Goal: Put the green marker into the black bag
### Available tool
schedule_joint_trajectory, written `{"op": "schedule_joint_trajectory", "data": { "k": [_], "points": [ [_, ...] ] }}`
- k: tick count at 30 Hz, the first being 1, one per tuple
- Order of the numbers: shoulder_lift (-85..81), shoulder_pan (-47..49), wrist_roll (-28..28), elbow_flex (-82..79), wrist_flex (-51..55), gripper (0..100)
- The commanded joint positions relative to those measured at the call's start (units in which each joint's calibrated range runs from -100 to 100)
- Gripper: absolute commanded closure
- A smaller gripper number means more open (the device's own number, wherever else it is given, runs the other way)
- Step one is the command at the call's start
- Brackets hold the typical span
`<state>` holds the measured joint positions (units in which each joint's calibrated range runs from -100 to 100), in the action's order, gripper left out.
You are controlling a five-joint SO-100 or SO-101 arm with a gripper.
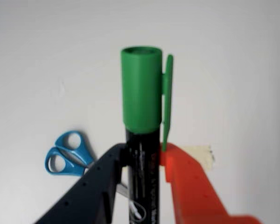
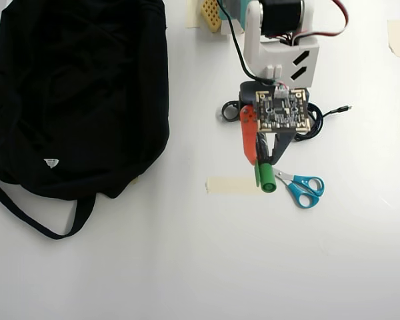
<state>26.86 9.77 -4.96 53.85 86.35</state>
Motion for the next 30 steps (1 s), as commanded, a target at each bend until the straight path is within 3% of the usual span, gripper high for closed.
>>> {"op": "schedule_joint_trajectory", "data": {
  "k": [1,14,30],
  "points": [
    [-2.21,-0.65,-0.13,-2.19,-3.31,98],
    [-2.29,-9.92,-0.29,-2.64,-3.23,98],
    [-3.37,-34.90,0.19,-5.42,-2.11,98]
  ]
}}
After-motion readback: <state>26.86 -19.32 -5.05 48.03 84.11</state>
